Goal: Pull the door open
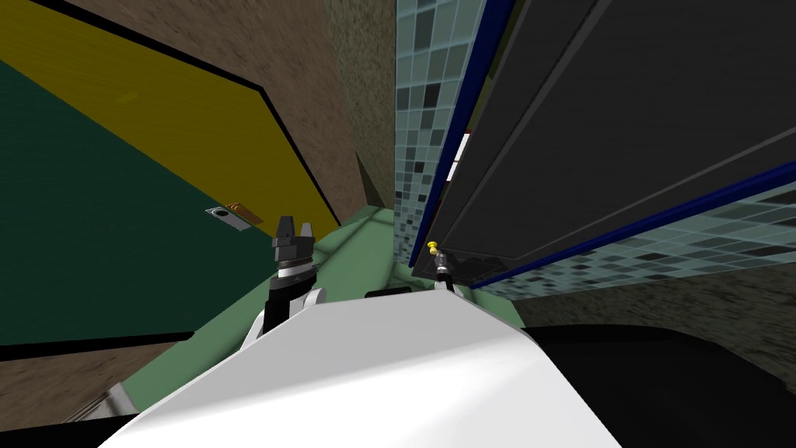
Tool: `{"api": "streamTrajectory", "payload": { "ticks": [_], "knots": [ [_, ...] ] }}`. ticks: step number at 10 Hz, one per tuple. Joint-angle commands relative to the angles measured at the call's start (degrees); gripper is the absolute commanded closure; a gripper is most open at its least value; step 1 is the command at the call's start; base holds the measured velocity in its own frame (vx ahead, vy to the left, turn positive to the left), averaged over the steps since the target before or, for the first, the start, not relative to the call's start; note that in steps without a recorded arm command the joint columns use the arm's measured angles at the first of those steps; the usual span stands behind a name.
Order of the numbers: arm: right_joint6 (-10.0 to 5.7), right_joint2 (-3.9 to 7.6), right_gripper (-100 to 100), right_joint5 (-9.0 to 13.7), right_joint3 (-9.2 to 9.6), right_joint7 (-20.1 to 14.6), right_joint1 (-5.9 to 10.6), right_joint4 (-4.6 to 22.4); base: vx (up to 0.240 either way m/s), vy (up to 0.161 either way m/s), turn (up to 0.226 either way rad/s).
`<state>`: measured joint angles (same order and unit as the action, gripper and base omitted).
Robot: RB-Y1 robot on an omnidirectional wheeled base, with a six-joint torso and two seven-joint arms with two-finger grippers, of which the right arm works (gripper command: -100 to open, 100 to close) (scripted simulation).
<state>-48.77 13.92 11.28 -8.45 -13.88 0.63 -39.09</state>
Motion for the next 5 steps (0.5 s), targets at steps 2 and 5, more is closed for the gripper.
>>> {"api": "streamTrajectory", "payload": {
  "ticks": [2, 5],
  "knots": [
    [-0.96, -0.48, 100, 1.7, 1.85, -4.0, 1.21, 0.2, -0.034, -0.012, 0.057],
    [-0.93, -0.31, 100, 2.7, 2.4, -7.1, 1.26, 0.3, -0.033, -0.018, 0.045]
  ]
}}
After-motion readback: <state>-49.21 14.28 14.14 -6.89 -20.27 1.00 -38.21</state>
